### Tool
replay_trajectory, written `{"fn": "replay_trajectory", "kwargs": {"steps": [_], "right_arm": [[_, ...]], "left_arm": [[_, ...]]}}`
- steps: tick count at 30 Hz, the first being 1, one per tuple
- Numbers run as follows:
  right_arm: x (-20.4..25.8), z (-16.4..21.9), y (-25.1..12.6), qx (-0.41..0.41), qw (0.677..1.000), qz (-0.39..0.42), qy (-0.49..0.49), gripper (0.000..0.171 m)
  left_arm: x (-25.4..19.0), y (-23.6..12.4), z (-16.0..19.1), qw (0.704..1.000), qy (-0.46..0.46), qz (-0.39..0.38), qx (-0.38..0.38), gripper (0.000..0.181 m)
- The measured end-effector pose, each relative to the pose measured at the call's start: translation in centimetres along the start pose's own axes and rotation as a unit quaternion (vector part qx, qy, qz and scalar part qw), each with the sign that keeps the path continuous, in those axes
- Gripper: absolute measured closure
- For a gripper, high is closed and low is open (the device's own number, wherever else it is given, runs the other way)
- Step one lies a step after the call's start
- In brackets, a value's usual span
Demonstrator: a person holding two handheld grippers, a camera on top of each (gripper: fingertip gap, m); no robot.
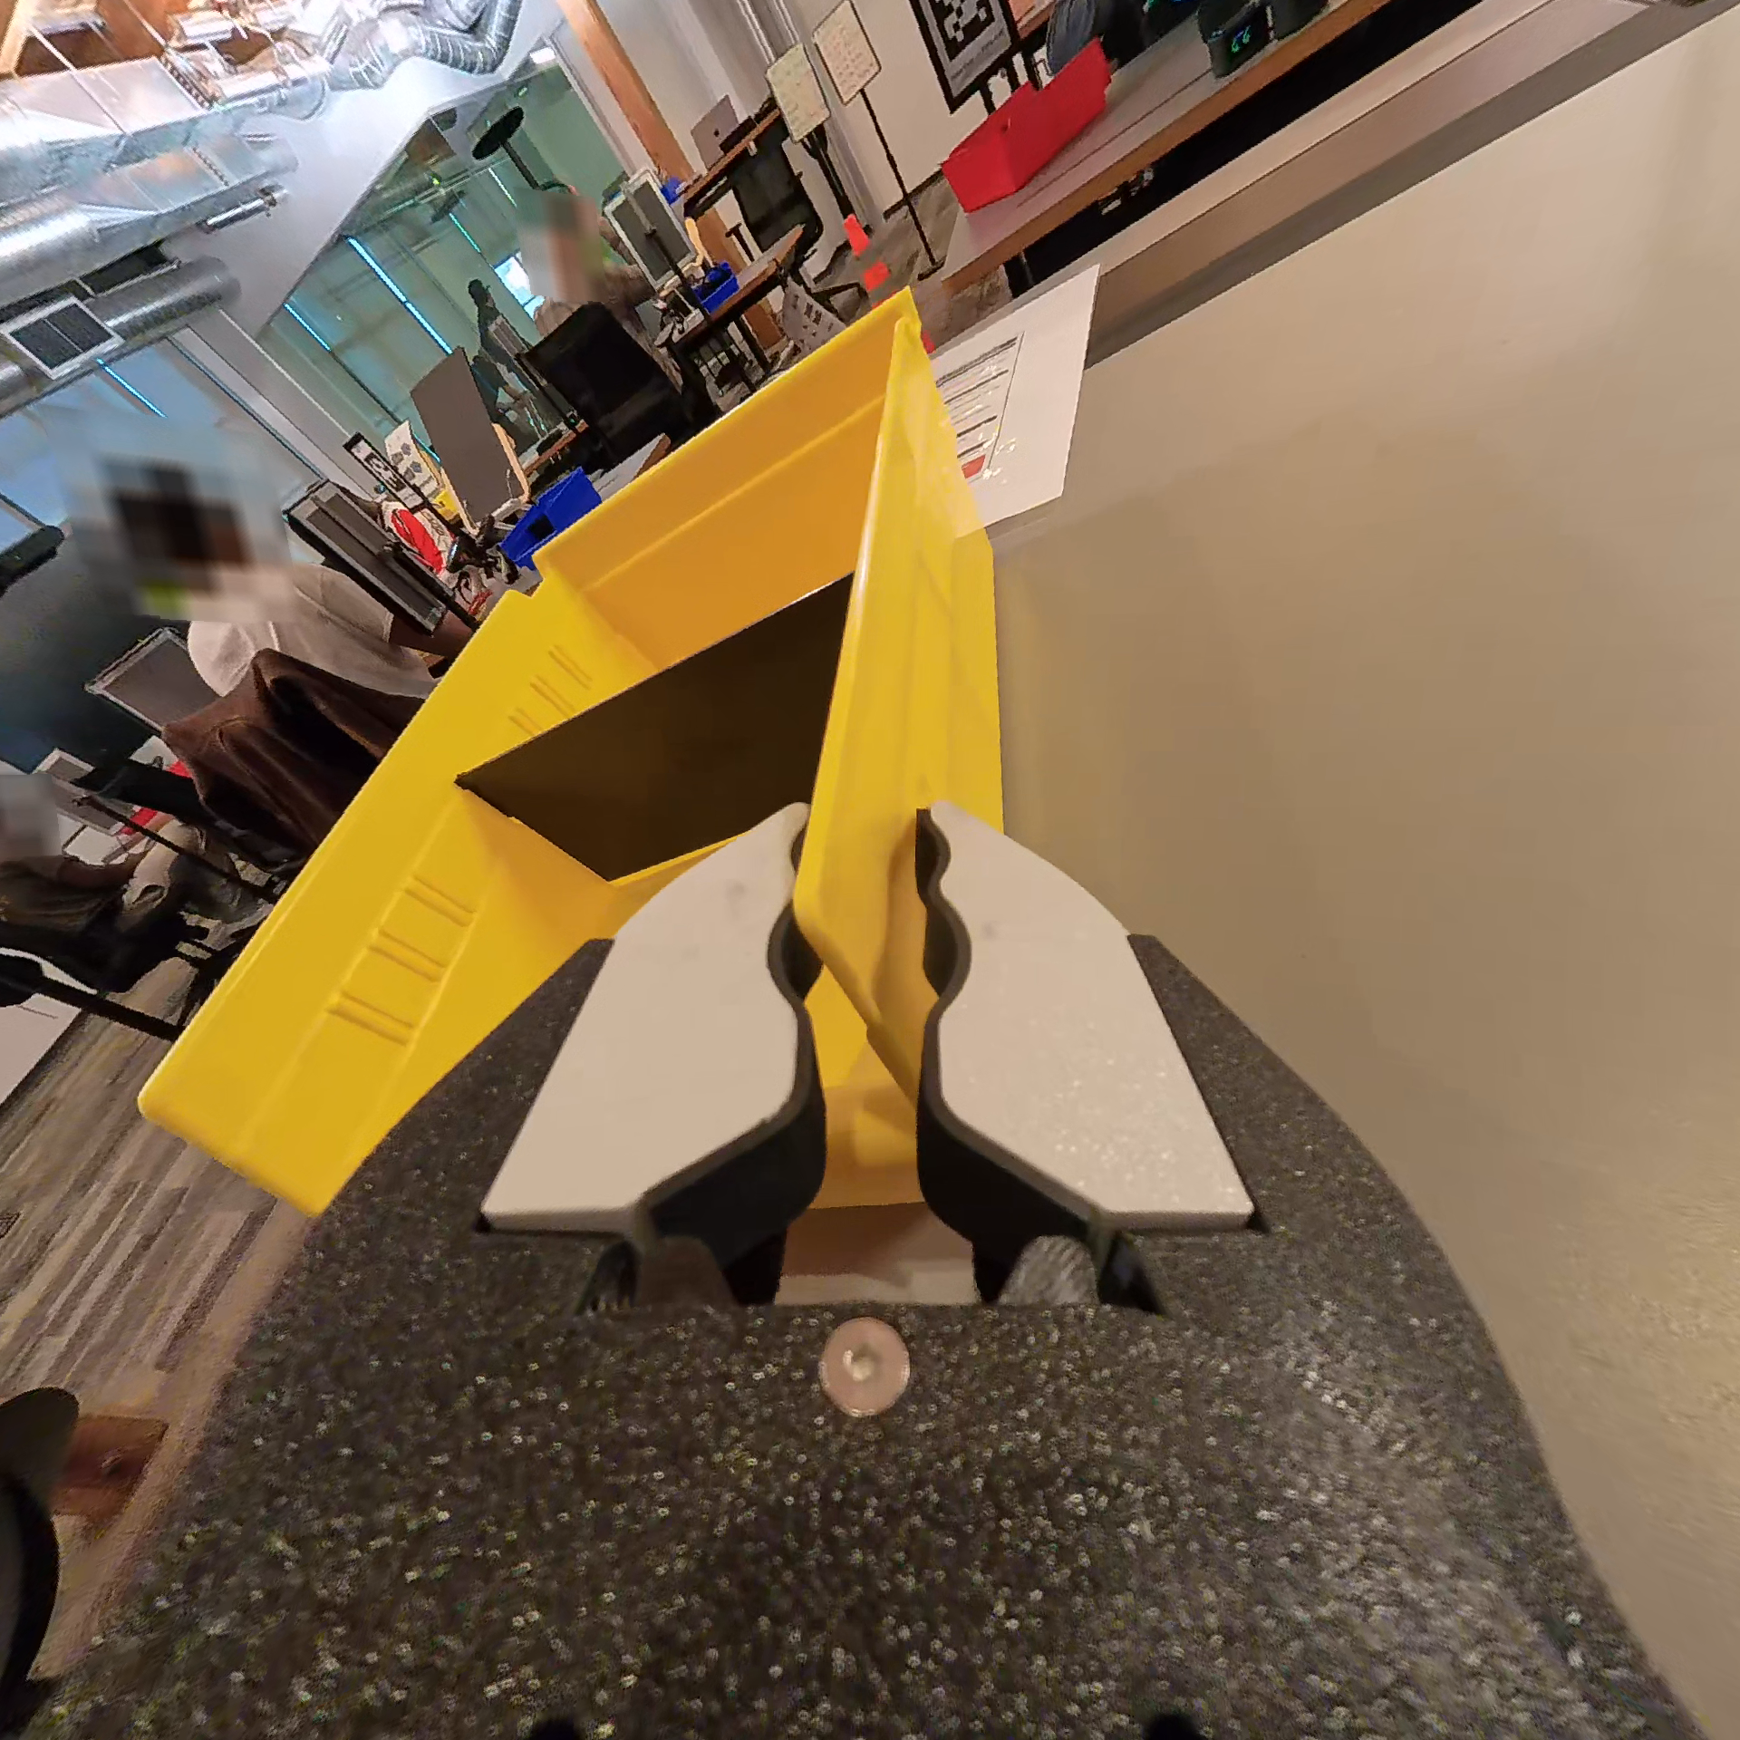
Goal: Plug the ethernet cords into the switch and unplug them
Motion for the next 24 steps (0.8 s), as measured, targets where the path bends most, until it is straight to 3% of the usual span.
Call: {"fn": "replay_trajectory", "kwargs": {"steps": [15, 24], "right_arm": [[-0.6, 0.1, 0.8, 0.004, 1.0, 0.009, 0.022, 0.158], [-1.1, 0.2, 0.8, 0.006, 0.999, 0.016, 0.038, 0.167]], "left_arm": [[-0.4, -0.2, -0.1, 1.0, 0.005, -0.003, 0.001, 0.165], [-0.4, -0.8, -0.5, 0.998, -0.033, 0.046, -0.021, 0.175]]}}
Point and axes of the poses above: each gripper's, where its closed fingertips meet, y out along the fingers, z out of its underside, x = y × z across the jaws, the point moved 8 cm from there along -y, back along the fingers, and after that the axes turned 6 degrees about -x, right-handed, at the moved point
